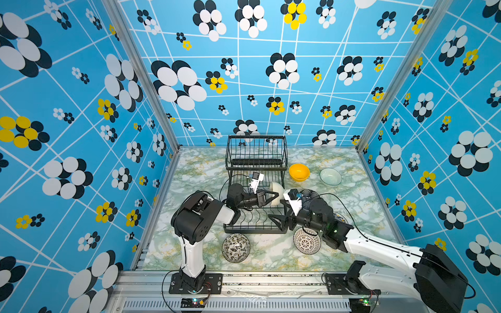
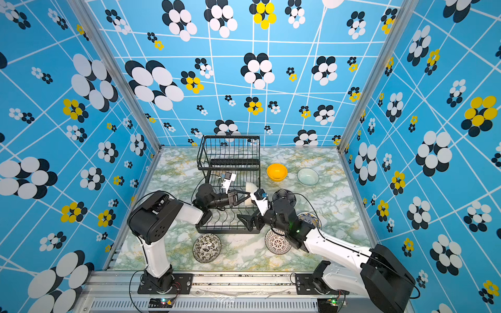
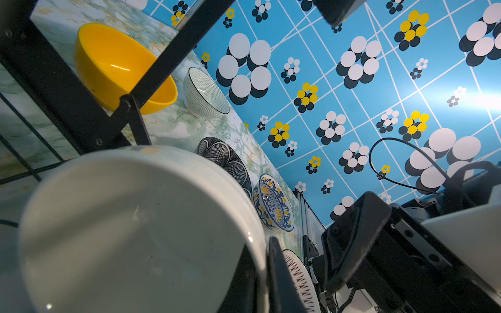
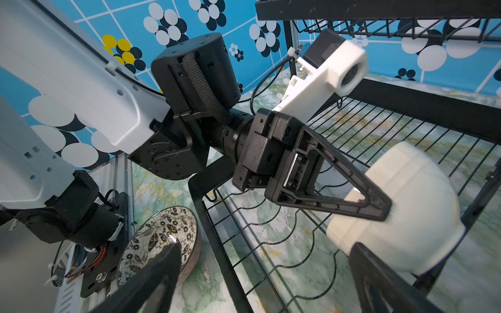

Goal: Load bowls into a dish rack
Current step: Place the bowl in the dish rack.

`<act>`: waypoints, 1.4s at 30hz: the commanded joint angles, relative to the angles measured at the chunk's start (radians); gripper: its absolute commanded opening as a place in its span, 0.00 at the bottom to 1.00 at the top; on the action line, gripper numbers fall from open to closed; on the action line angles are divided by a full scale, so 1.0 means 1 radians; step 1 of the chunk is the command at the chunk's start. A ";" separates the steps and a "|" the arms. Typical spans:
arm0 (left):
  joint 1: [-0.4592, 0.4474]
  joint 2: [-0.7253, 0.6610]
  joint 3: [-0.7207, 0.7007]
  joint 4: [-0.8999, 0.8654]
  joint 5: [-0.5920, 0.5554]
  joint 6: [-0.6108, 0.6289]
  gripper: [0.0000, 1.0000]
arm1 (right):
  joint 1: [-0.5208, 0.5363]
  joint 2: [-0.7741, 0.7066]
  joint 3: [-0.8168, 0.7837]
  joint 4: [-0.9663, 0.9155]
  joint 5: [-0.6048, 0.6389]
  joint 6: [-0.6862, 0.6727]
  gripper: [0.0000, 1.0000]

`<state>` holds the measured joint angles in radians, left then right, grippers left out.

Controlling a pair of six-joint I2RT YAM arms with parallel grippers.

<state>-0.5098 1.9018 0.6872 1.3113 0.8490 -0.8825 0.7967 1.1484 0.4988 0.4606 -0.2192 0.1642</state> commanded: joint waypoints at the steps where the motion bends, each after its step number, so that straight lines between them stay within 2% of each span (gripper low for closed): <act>1: 0.005 -0.015 -0.004 0.088 0.005 0.019 0.00 | -0.004 0.005 -0.014 0.023 -0.006 -0.011 1.00; 12: 0.019 0.007 -0.016 0.088 -0.010 0.033 0.00 | -0.004 0.033 -0.007 0.030 -0.017 -0.008 1.00; 42: 0.065 0.140 0.073 0.088 0.003 0.001 0.00 | -0.004 0.054 -0.005 0.040 -0.030 -0.005 1.00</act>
<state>-0.4515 2.0205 0.7433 1.3746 0.8387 -0.8757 0.7971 1.1950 0.4988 0.4690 -0.2276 0.1646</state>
